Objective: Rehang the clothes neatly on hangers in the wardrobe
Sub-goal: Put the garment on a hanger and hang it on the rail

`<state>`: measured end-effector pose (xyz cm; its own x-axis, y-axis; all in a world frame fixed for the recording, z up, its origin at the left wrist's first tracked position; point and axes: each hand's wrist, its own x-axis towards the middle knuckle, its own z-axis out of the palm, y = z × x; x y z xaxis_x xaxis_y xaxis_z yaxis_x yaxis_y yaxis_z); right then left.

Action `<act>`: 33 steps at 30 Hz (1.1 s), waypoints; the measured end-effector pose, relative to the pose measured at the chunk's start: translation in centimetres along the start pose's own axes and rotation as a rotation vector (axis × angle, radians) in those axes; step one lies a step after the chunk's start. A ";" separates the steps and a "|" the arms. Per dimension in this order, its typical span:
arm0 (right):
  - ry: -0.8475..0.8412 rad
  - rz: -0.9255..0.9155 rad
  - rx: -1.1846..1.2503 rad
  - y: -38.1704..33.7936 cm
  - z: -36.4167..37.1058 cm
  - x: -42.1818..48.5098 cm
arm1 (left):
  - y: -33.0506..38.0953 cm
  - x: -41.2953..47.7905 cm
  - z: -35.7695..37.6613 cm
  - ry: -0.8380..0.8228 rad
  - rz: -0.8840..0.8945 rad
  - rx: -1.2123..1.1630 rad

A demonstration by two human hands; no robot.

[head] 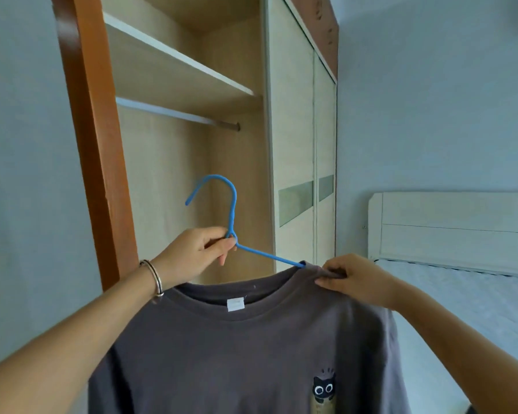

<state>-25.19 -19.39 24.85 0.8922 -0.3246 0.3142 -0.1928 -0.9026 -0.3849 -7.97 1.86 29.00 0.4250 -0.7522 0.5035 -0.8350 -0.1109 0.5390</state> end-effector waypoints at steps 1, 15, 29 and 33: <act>-0.003 0.018 0.016 0.6 -0.1 0.5 | -0.4 1.0 0.4 -0.012 0.008 0.003; 0.216 0.089 0.087 2.2 1.4 9.4 | -7.6 13.1 3.1 -0.086 -0.027 -0.330; 0.455 0.337 0.102 4.6 -0.3 12.6 | -19.6 19.5 5.4 -0.084 -0.019 -0.025; 0.482 0.362 0.070 5.5 -0.3 12.7 | -19.8 21.1 6.1 -0.178 0.031 -0.016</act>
<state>-15.01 -28.55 26.96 0.4864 -0.7136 0.5042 -0.4072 -0.6957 -0.5918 15.40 -15.78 24.77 0.3291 -0.8584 0.3935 -0.8406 -0.0765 0.5363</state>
